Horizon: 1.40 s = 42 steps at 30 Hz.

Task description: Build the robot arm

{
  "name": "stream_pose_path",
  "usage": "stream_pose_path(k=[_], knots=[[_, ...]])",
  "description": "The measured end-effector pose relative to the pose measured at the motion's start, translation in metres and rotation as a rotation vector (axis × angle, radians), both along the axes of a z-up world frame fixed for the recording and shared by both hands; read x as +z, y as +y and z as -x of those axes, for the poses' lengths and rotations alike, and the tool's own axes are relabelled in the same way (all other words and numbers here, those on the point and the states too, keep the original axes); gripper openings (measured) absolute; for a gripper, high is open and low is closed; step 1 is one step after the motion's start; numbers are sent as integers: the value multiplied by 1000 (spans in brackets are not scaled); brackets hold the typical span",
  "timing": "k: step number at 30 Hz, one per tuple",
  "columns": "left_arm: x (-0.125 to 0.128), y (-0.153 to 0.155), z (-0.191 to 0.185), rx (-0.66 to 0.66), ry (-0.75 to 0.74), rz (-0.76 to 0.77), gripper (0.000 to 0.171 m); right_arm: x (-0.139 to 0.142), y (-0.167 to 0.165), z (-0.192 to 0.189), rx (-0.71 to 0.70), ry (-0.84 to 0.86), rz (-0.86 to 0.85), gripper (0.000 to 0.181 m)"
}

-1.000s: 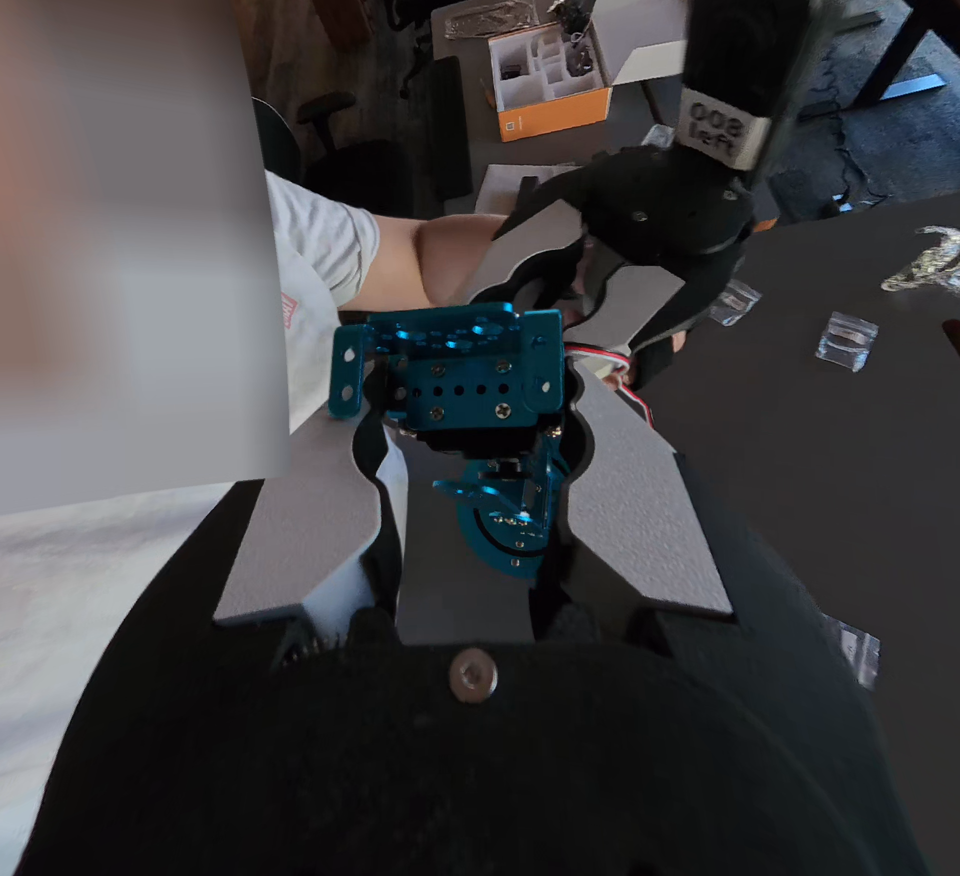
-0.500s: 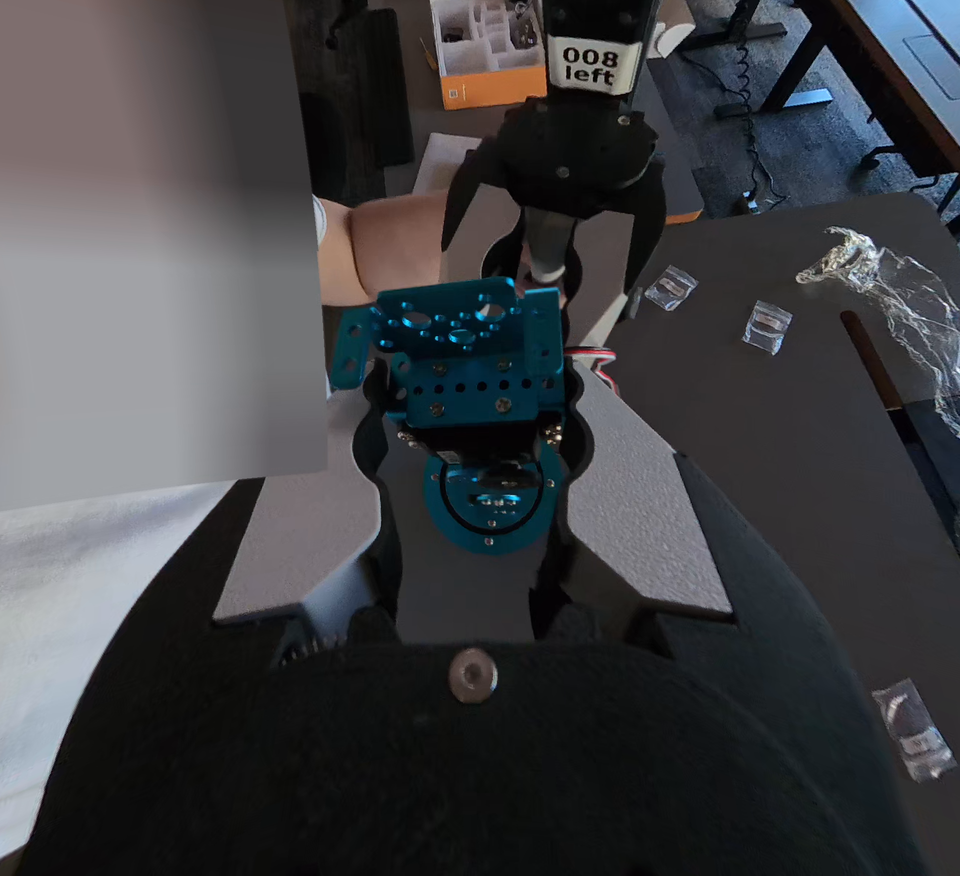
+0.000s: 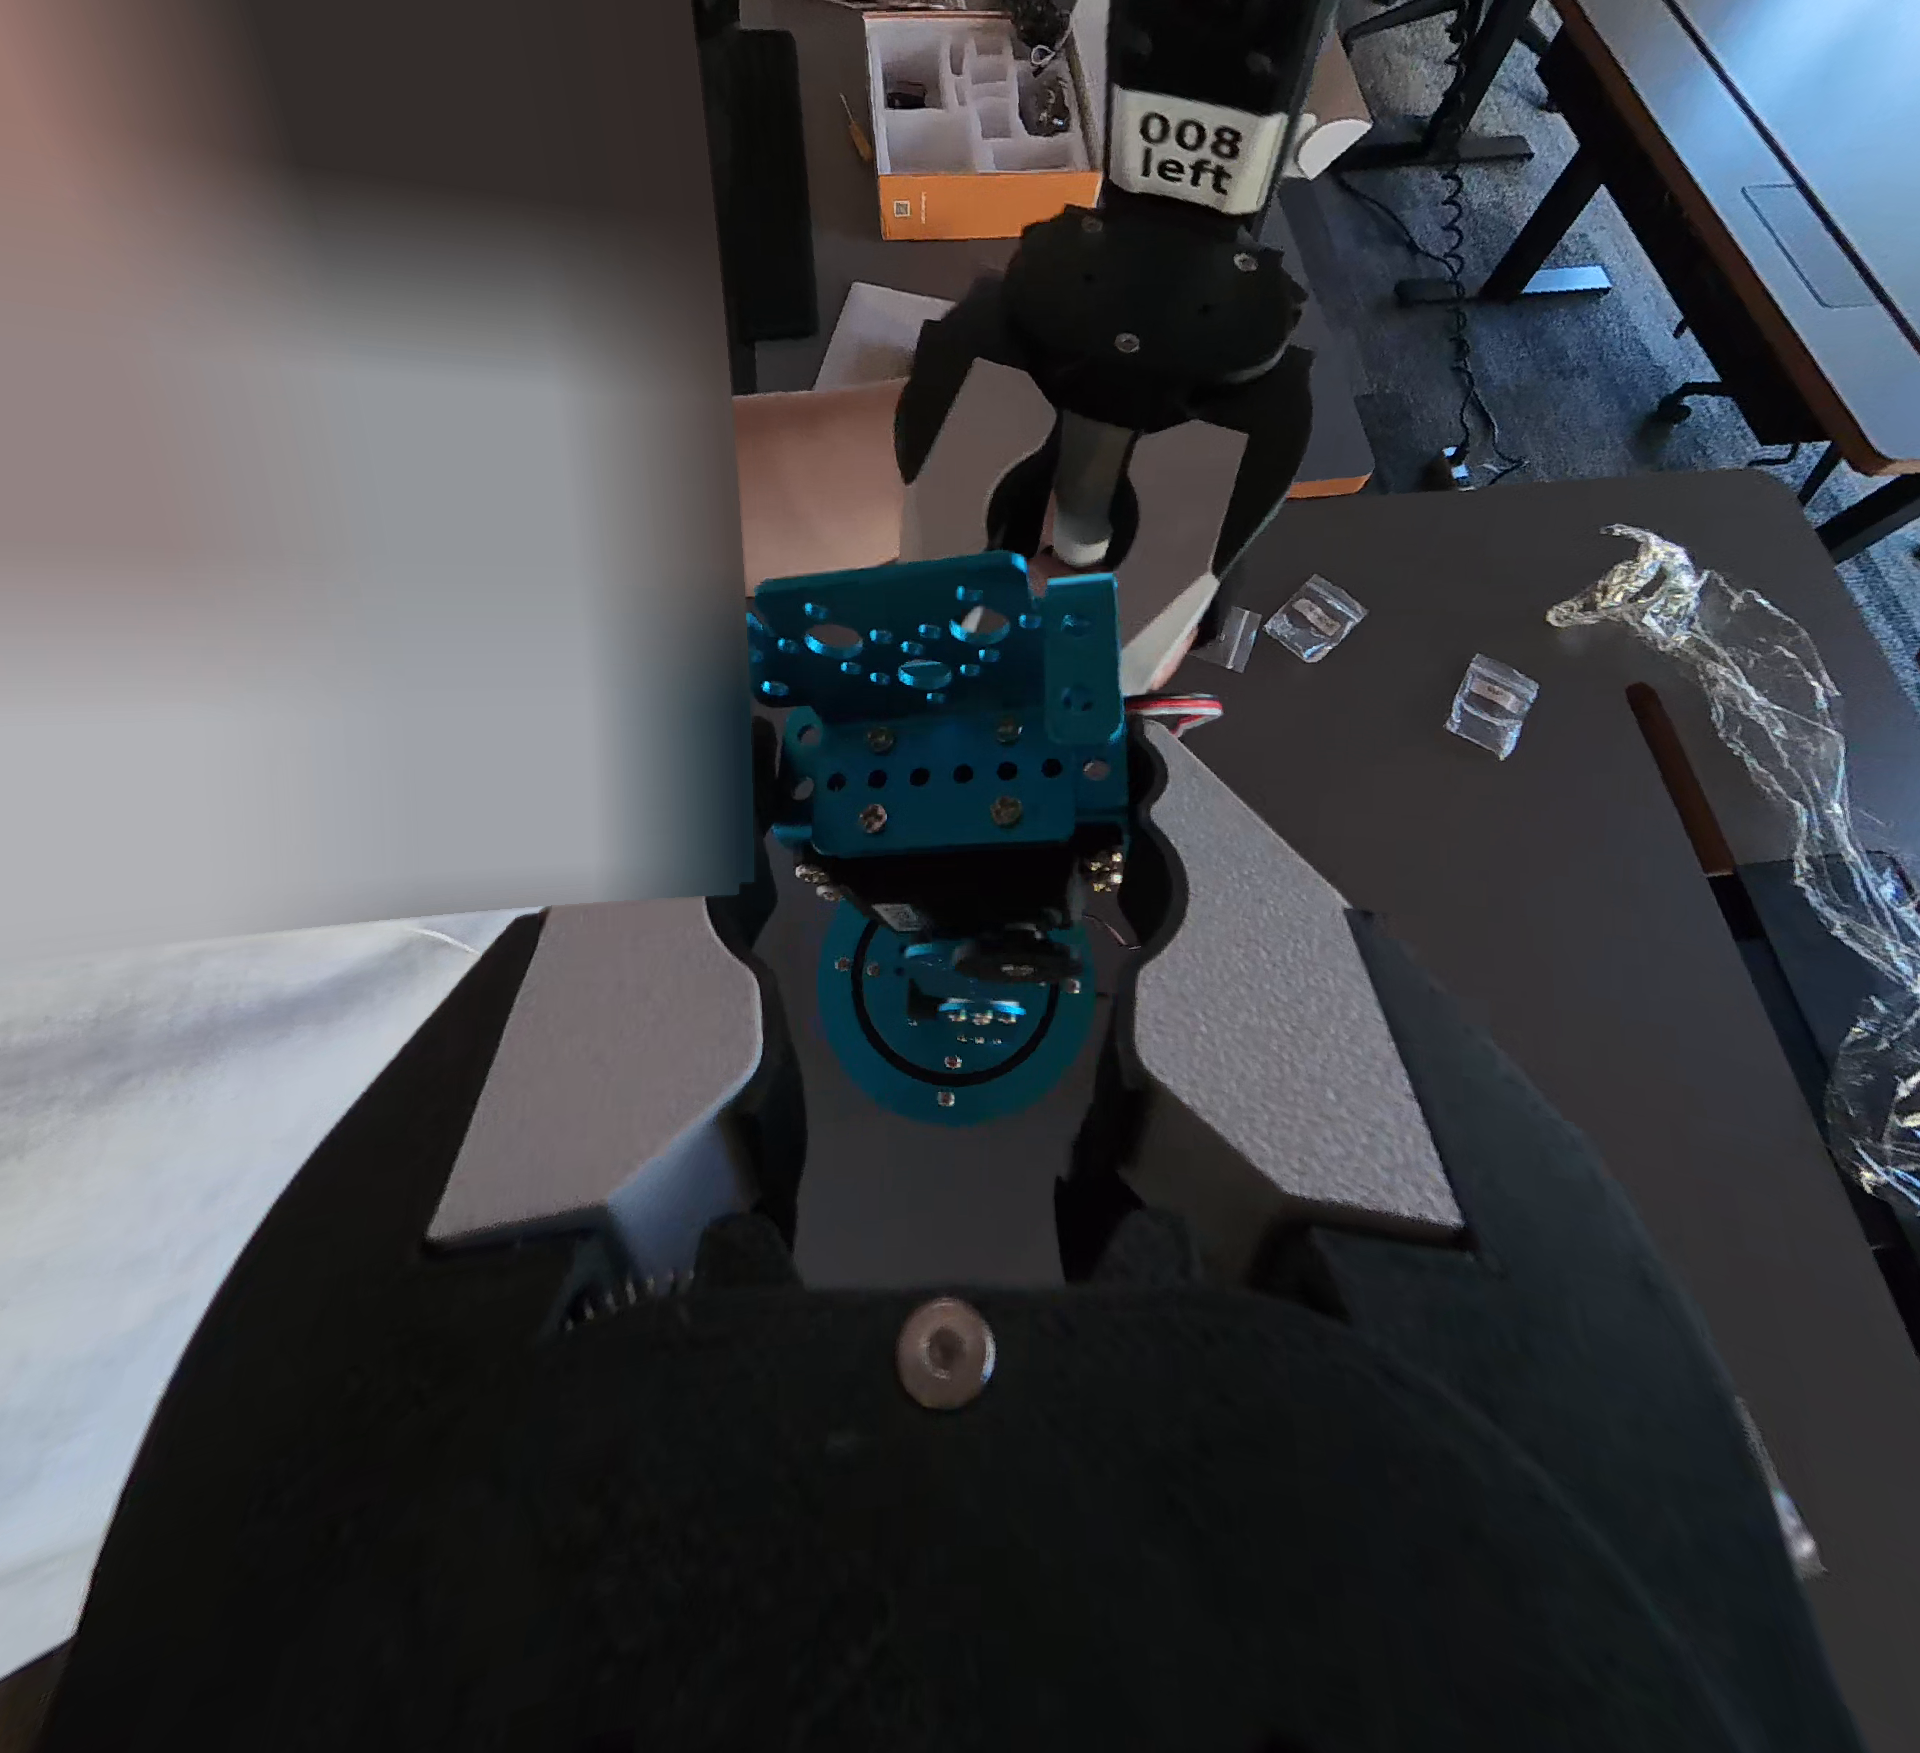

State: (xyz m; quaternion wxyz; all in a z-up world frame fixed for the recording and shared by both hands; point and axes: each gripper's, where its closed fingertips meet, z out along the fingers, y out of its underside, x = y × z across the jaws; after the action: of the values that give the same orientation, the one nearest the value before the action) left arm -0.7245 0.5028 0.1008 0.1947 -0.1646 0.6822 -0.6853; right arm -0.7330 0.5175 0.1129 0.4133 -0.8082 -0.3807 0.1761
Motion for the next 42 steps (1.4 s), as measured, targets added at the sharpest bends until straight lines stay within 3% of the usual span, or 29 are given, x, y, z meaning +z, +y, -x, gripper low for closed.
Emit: stream_pose_path(k=[6,26,42], knots=[[0,-1,0,5,-7,-9,24,-1,-3,1,-53,7,112,66],[5,3,-1,86,-68,-36,24,-8,-8,4,-14,-131,224,66],[5,4,-2,52,-99,22,23,-11,-6,0,-29,-184,276,66]])
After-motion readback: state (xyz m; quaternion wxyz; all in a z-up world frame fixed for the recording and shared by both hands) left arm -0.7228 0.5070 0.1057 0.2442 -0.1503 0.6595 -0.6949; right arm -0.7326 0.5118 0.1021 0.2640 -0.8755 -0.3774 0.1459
